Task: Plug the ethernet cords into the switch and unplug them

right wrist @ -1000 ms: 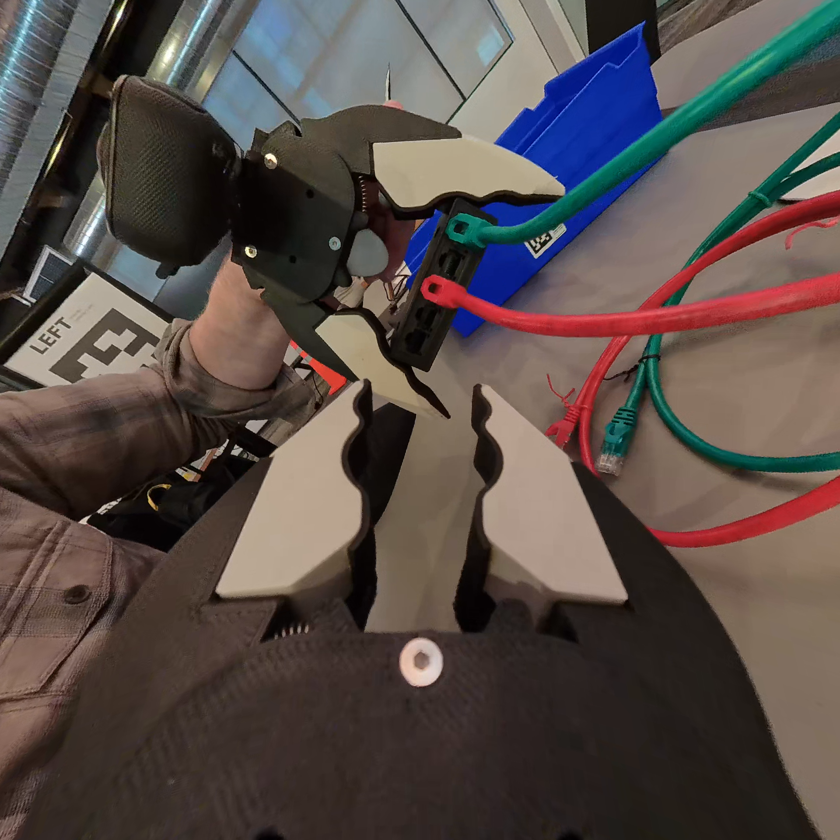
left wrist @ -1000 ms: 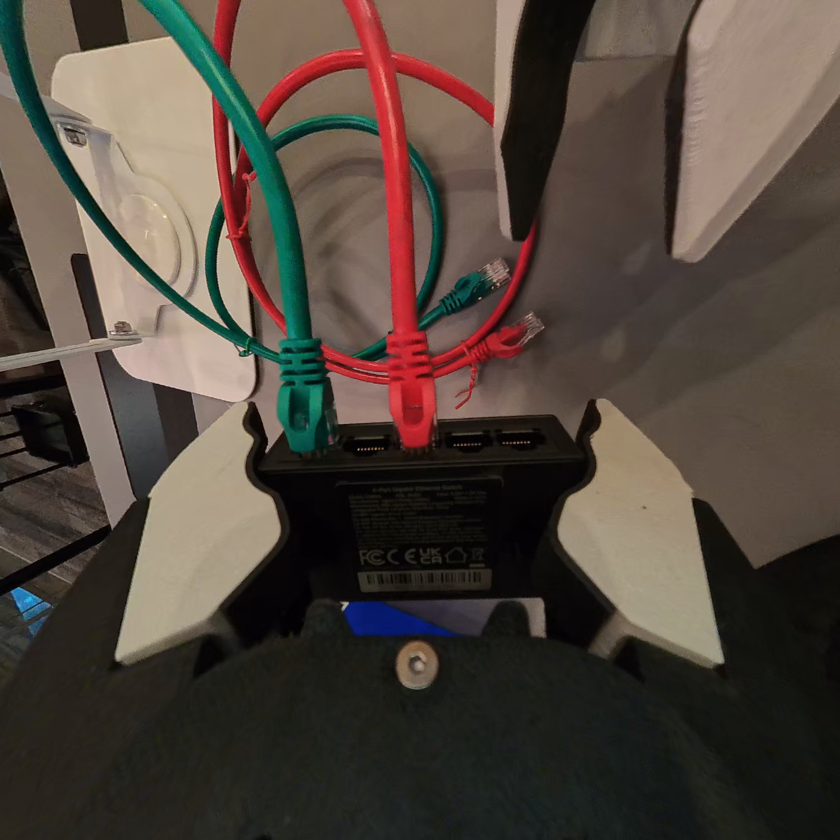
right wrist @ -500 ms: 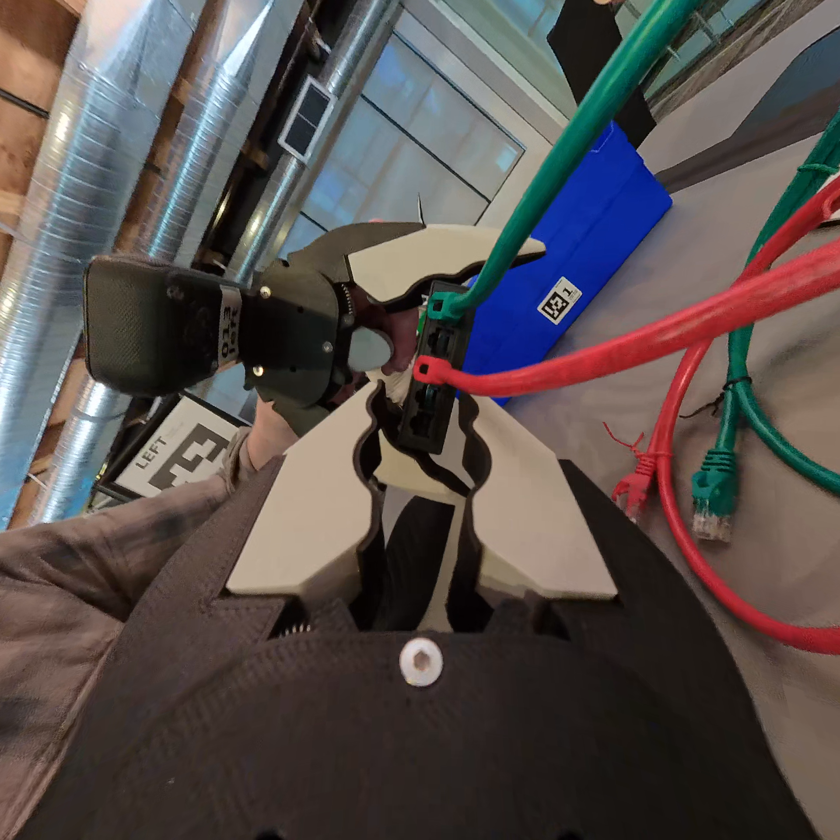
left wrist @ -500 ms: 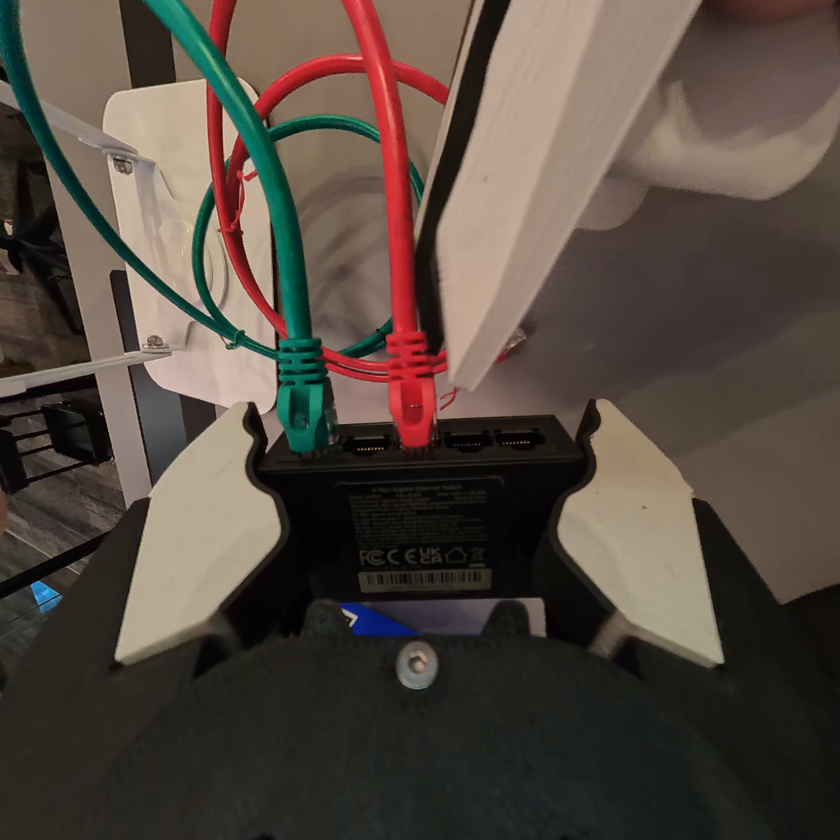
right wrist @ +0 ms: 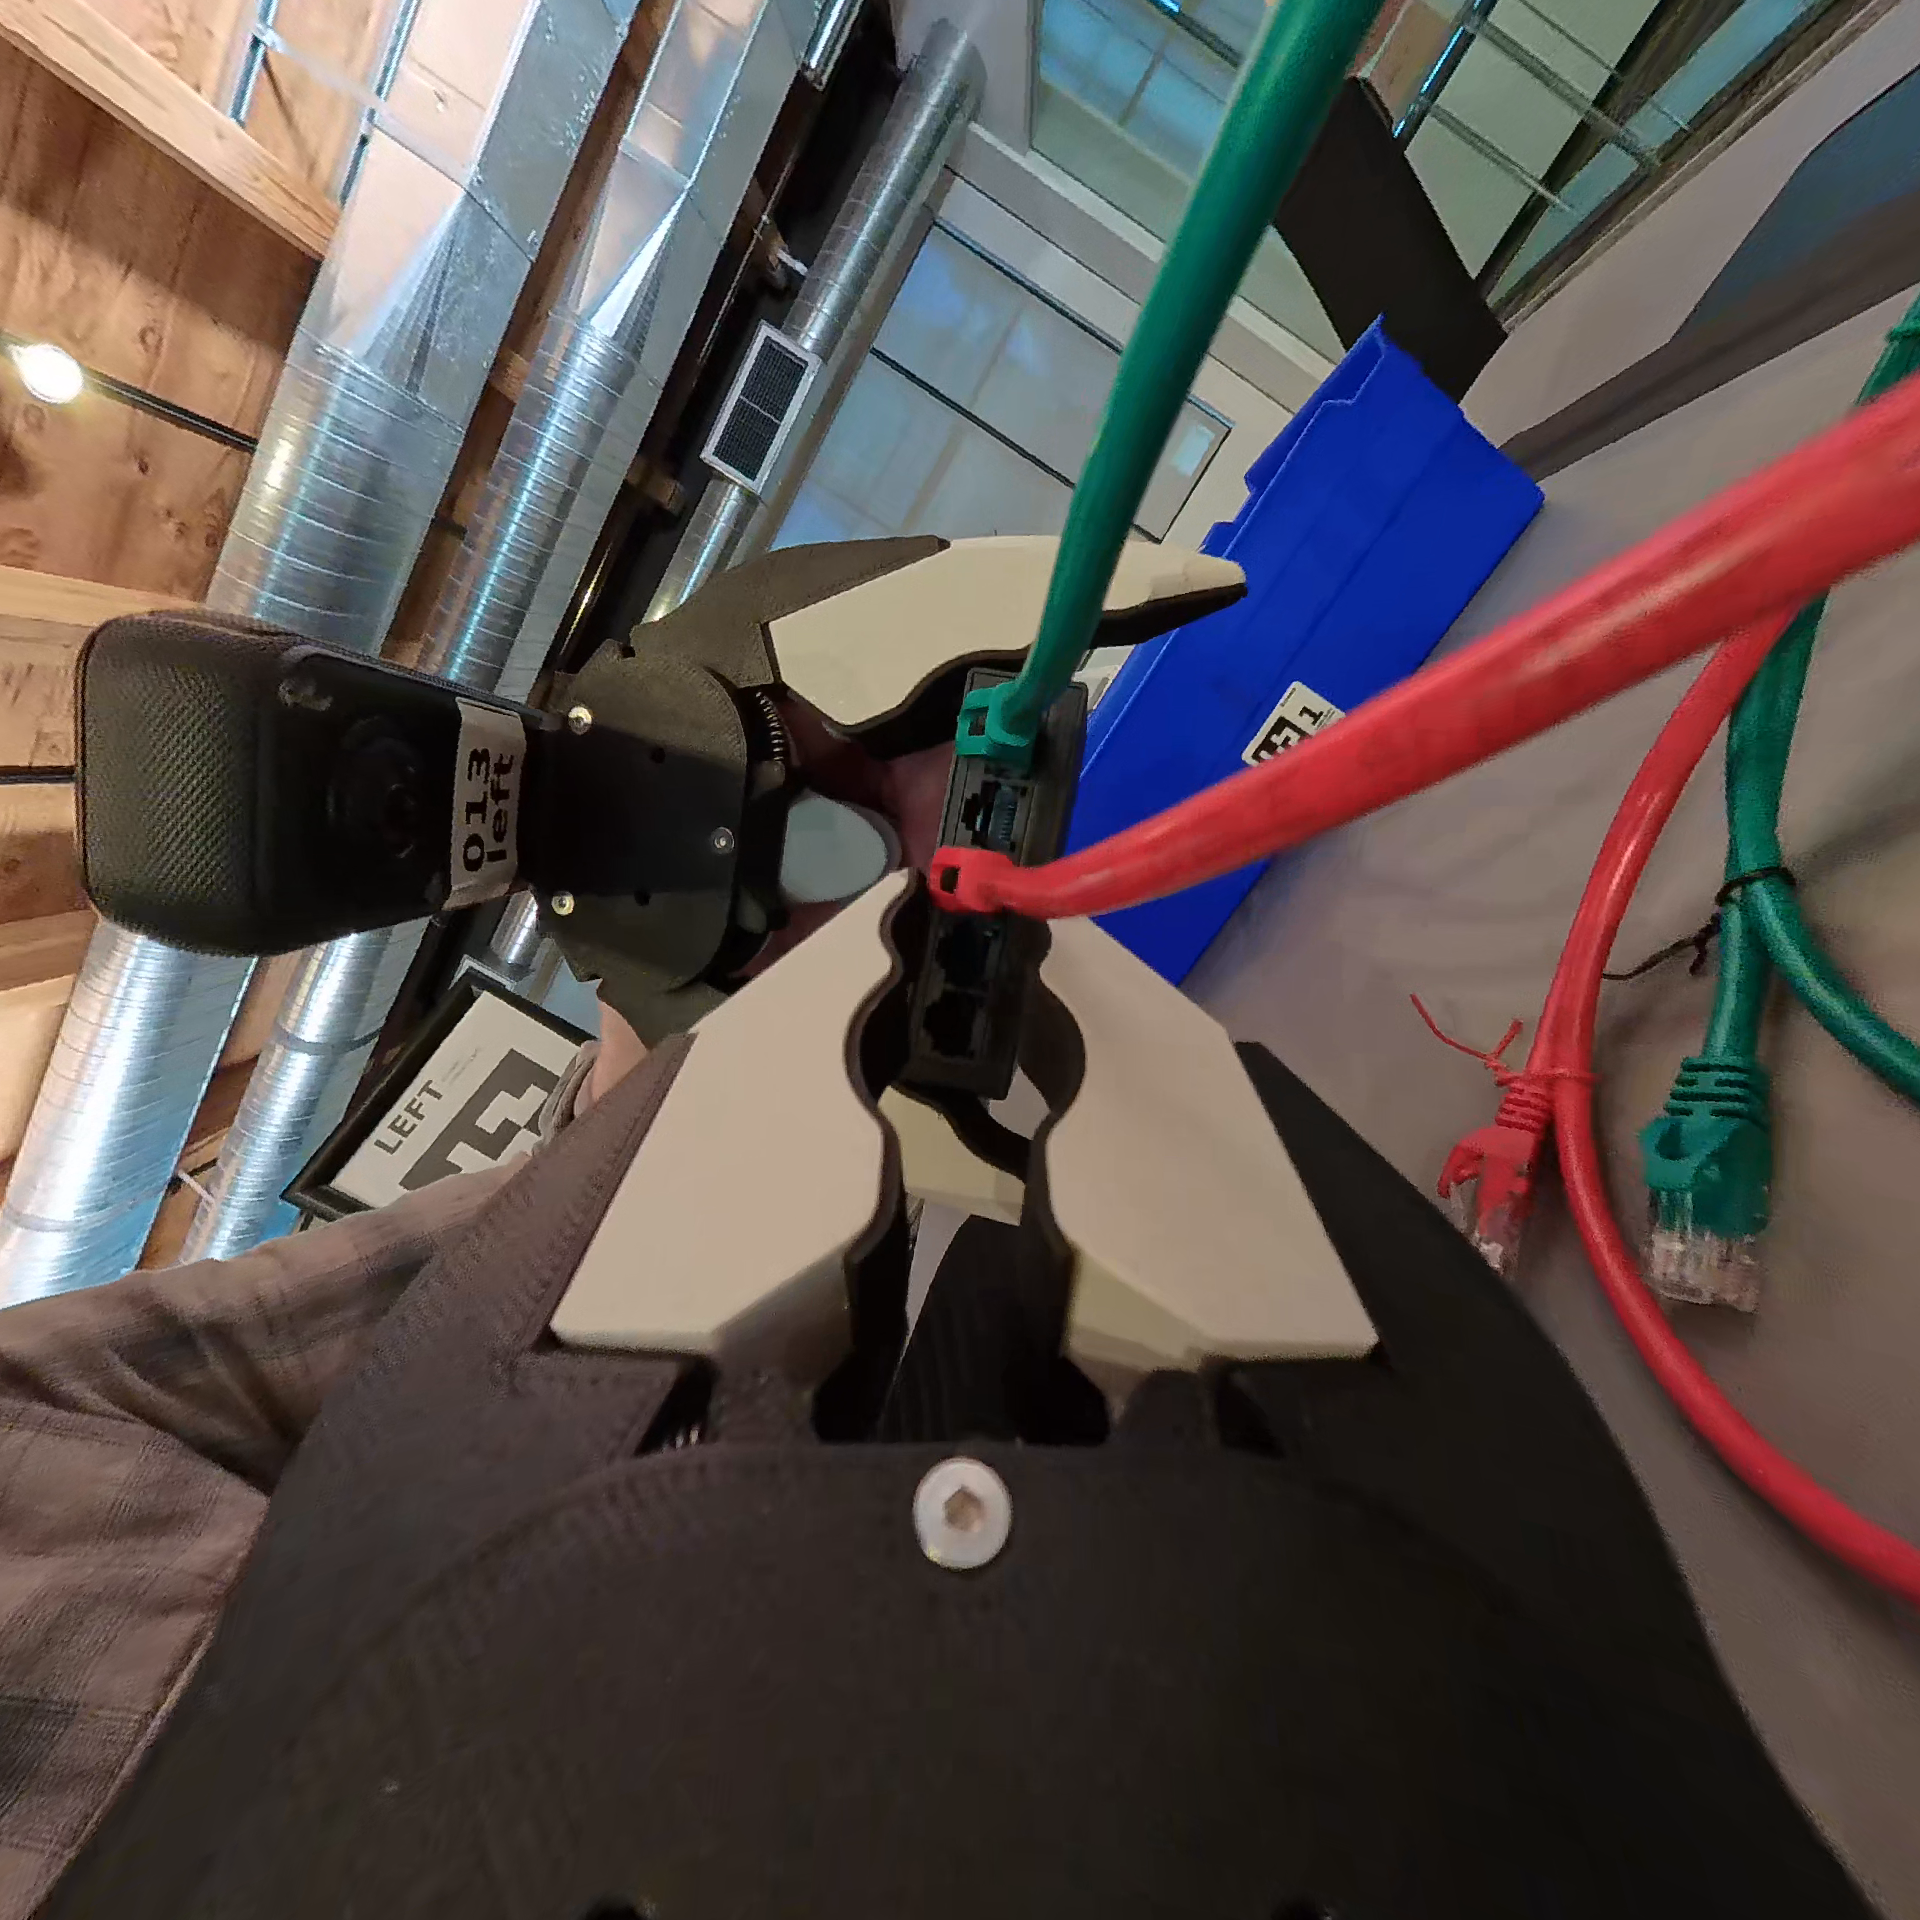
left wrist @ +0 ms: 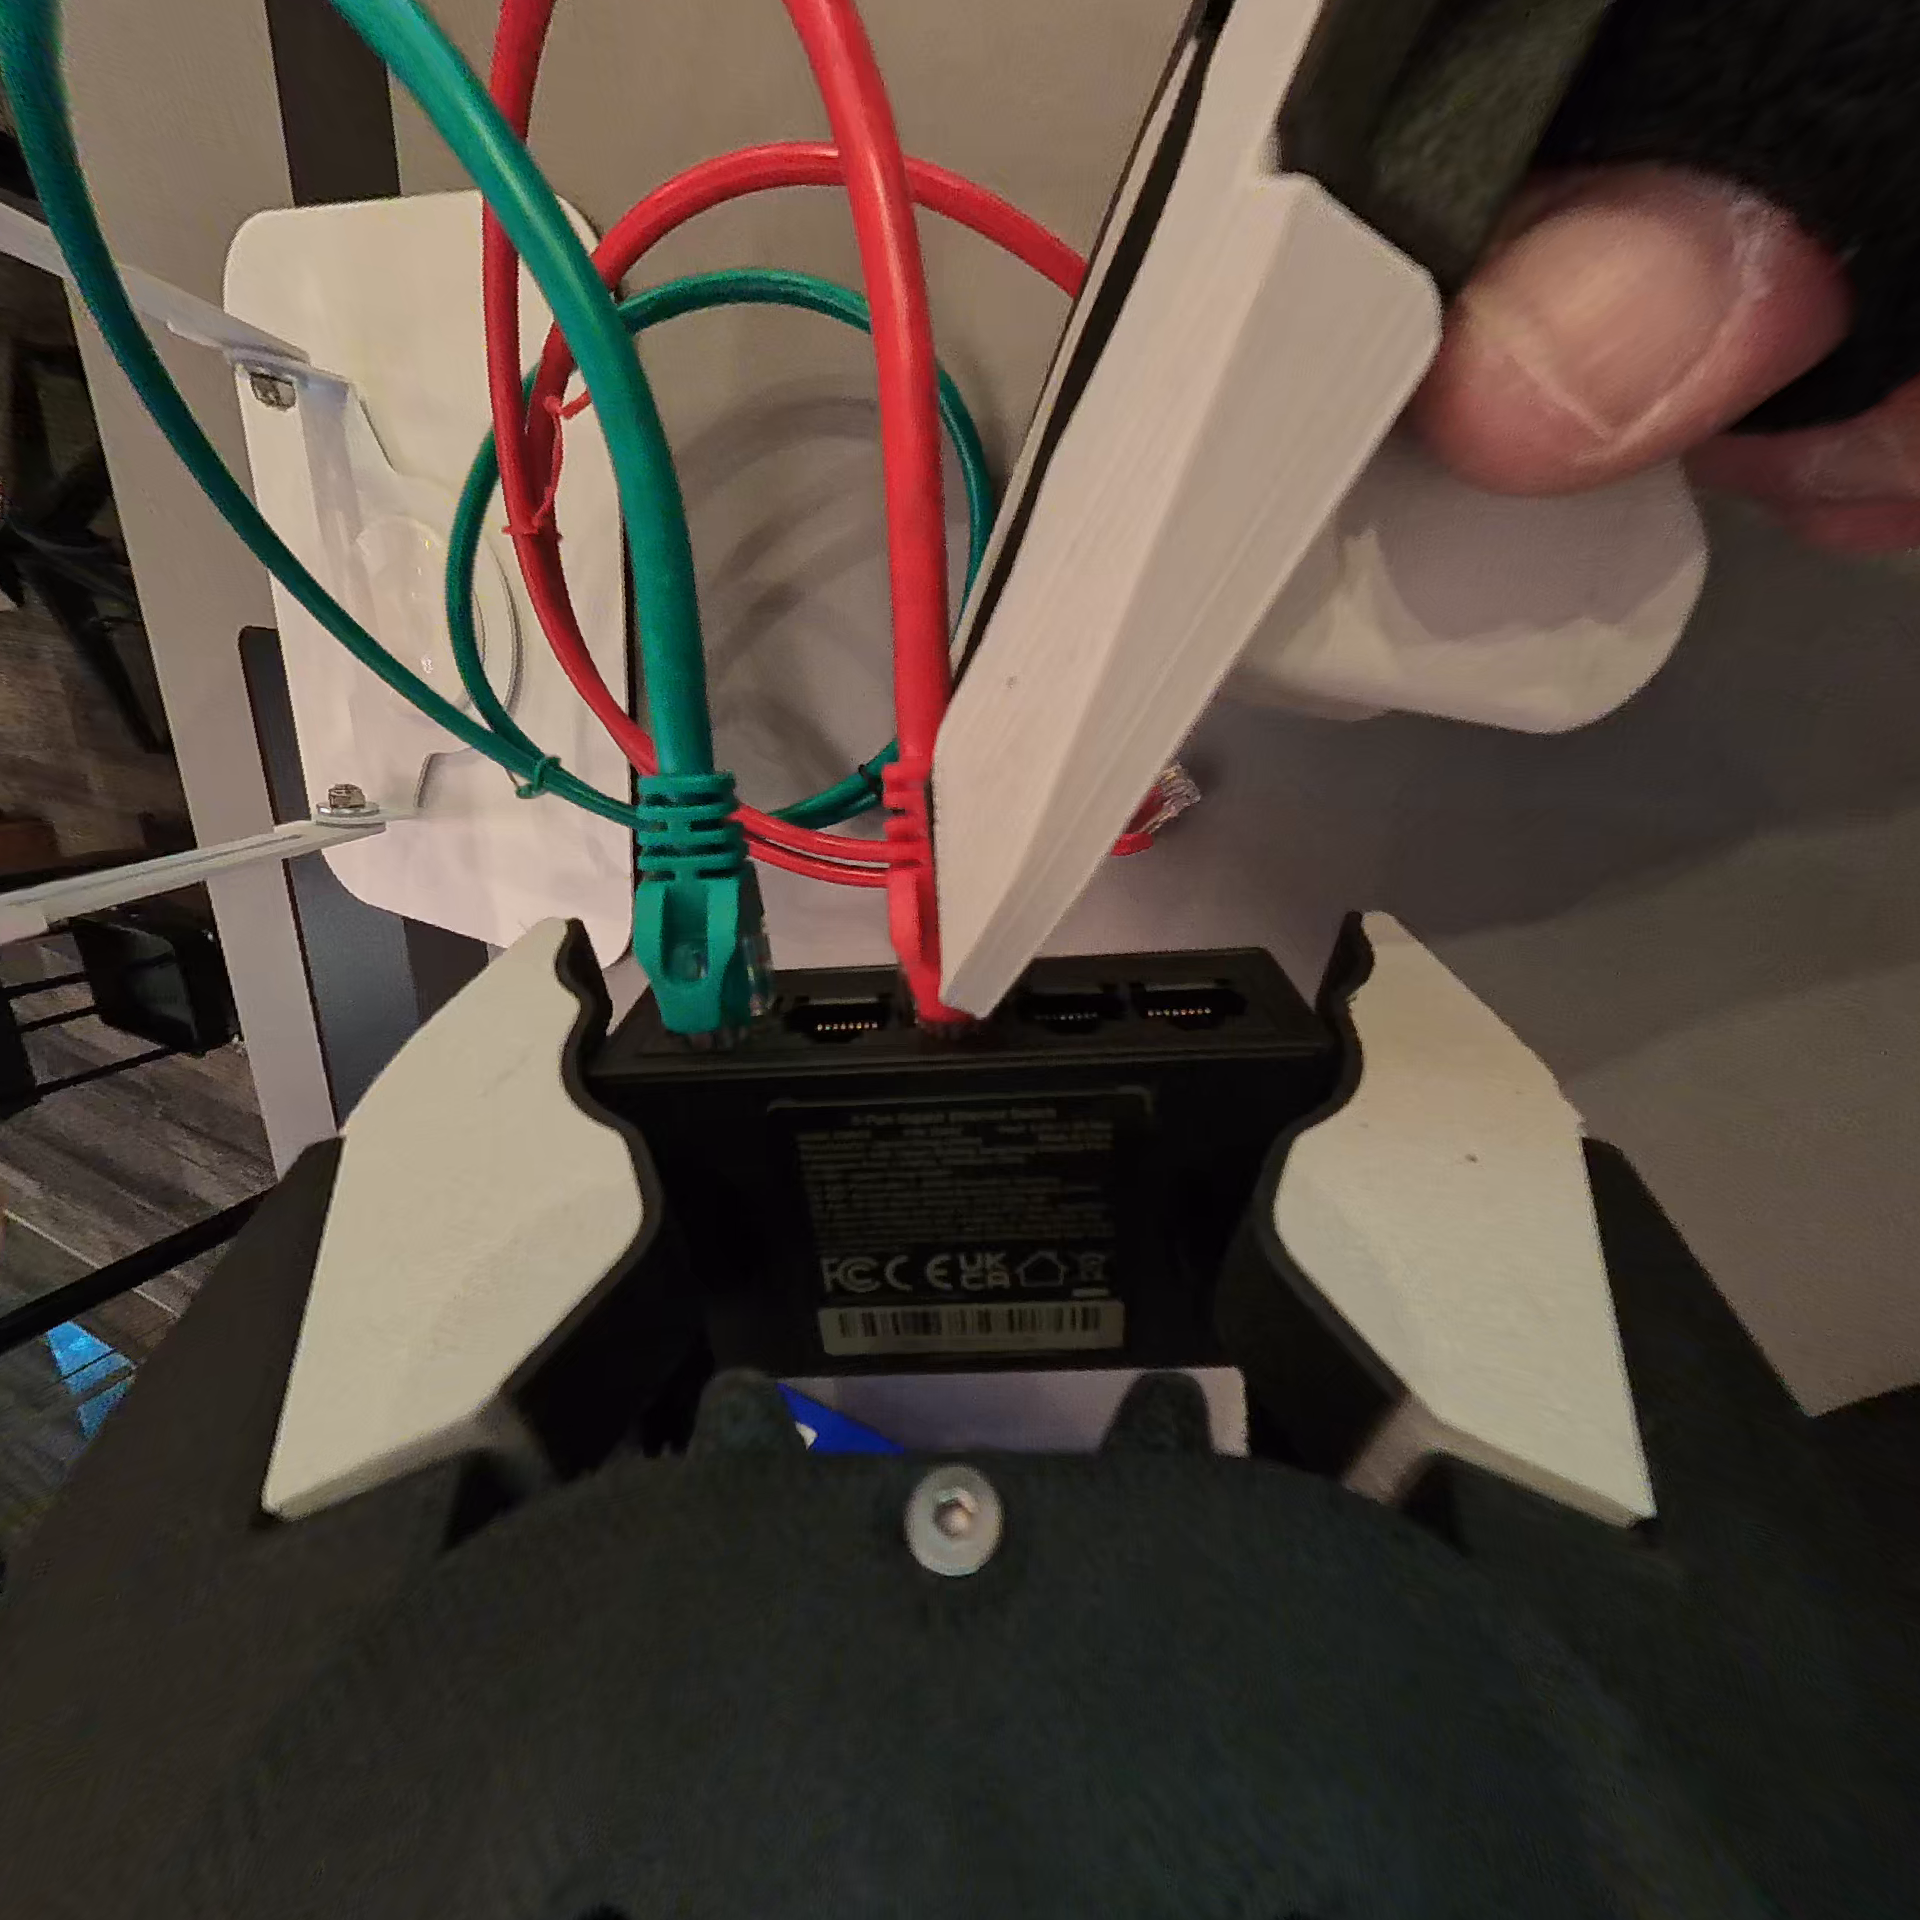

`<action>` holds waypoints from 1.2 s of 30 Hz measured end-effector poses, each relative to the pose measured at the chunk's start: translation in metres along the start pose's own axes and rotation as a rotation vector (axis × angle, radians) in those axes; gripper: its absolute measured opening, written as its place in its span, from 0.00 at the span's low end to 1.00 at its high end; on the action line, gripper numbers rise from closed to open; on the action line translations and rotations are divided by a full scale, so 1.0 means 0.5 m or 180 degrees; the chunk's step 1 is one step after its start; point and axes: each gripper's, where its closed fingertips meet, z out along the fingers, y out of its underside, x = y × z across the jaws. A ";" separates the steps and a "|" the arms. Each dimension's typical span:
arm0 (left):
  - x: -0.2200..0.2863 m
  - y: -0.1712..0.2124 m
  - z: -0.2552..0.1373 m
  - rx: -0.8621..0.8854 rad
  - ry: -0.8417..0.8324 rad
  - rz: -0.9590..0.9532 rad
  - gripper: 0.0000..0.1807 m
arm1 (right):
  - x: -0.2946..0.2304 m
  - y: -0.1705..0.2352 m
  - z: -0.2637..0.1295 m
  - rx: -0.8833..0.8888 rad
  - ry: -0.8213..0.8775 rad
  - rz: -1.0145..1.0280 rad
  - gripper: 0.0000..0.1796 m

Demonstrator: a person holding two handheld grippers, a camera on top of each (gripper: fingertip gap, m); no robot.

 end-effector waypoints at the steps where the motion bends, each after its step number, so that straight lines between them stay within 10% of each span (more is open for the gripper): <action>1: -0.001 0.001 0.002 -0.0027 0.0000 0.0012 0.70 | 0.002 -0.001 0.000 0.0010 0.0010 0.0027 0.07; 36: -0.040 0.003 -0.003 -0.0077 -0.0370 -0.0071 0.70 | 0.007 -0.021 -0.019 0.0262 0.0347 -0.0544 0.09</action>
